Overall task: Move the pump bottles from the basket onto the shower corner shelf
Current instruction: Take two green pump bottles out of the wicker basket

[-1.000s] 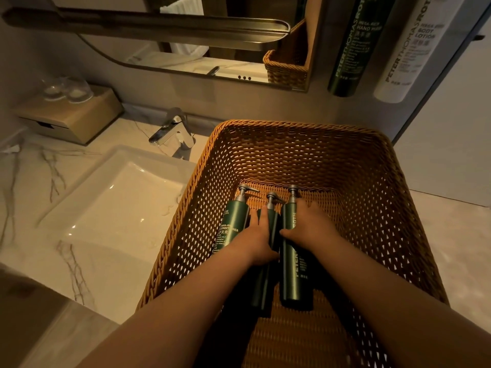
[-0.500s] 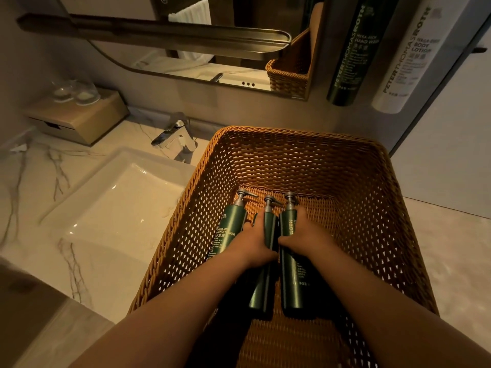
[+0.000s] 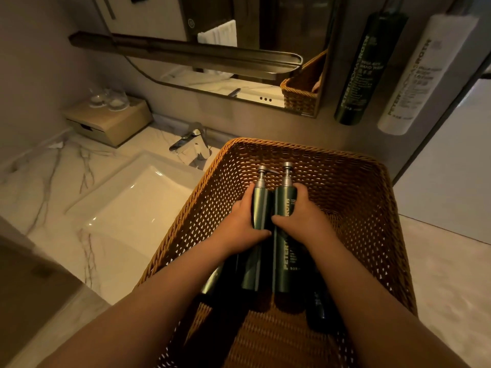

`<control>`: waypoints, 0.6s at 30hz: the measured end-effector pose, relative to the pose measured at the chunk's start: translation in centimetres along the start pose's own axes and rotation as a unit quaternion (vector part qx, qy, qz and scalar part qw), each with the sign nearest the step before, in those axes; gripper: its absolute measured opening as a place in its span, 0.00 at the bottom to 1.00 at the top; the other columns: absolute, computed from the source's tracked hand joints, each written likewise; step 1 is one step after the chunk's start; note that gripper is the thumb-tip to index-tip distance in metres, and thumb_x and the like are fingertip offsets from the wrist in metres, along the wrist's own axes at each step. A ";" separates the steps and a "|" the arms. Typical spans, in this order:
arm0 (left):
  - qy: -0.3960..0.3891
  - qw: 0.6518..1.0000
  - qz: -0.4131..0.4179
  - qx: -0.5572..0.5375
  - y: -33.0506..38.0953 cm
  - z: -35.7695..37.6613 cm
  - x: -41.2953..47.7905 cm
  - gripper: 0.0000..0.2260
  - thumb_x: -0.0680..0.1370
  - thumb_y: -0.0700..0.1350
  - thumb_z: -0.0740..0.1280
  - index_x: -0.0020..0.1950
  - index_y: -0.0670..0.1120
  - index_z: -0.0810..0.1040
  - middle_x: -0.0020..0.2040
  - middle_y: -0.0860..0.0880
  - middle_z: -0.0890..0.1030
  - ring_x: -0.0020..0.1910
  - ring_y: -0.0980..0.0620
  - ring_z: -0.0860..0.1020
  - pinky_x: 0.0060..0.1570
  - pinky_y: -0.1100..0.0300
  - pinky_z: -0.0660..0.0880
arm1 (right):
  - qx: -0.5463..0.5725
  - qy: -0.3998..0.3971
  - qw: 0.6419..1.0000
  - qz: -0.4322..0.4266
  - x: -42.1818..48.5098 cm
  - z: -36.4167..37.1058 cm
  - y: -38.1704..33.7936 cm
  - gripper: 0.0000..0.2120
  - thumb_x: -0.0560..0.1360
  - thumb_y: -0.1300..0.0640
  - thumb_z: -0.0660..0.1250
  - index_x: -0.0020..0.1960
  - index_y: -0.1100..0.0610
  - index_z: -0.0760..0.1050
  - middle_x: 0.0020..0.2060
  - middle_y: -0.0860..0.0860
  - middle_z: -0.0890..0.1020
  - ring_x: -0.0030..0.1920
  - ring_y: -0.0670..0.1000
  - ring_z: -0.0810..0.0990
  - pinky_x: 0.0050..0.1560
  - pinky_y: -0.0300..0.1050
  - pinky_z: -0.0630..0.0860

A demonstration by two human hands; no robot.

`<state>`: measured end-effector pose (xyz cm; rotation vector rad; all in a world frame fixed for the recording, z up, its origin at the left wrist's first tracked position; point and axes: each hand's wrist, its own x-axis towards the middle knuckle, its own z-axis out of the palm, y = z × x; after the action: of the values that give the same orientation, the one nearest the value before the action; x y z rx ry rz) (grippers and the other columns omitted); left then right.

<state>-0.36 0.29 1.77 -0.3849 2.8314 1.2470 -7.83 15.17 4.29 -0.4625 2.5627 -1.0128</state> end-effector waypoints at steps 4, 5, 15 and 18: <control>0.061 0.997 0.034 -0.016 1.5 -2.7 -1.8 0.51 0.66 0.52 0.74 0.74 0.63 0.39 0.73 0.47 0.61 0.65 0.55 0.64 0.56 0.61 0.65 | 0.029 0.009 0.998 -0.050 -1.0 -0.6 -1.6 0.43 0.67 0.50 0.72 0.73 0.46 0.49 0.54 0.50 0.78 0.48 0.51 0.78 0.45 0.45 0.73; 0.074 0.996 0.038 -0.015 1.8 -3.3 -2.5 0.51 0.66 0.52 0.74 0.74 0.64 0.39 0.74 0.48 0.61 0.65 0.57 0.63 0.56 0.60 0.65 | 0.037 0.012 0.997 -0.063 -1.4 -0.6 -2.0 0.44 0.67 0.50 0.73 0.74 0.46 0.49 0.55 0.49 0.77 0.49 0.50 0.78 0.45 0.45 0.73; 0.171 0.982 0.047 -0.059 3.2 -7.7 -11.1 0.48 0.66 0.55 0.74 0.73 0.69 0.42 0.73 0.56 0.60 0.65 0.55 0.69 0.60 0.50 0.73 | 0.120 -0.008 0.970 -0.210 -5.9 -0.5 -6.3 0.43 0.67 0.50 0.74 0.72 0.37 0.50 0.59 0.40 0.72 0.53 0.42 0.73 0.42 0.34 0.70; 0.204 0.976 0.053 -0.054 3.4 -9.4 -13.9 0.48 0.66 0.57 0.73 0.71 0.71 0.41 0.74 0.56 0.60 0.63 0.57 0.70 0.55 0.58 0.75 | 0.140 -0.017 0.957 -0.255 -7.8 -0.7 -8.5 0.43 0.68 0.51 0.74 0.72 0.34 0.50 0.62 0.39 0.70 0.57 0.42 0.72 0.49 0.38 0.71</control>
<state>13.07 -1.37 12.25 -0.5608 3.1643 1.5010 0.29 12.92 12.27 -1.0802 2.2603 -1.4939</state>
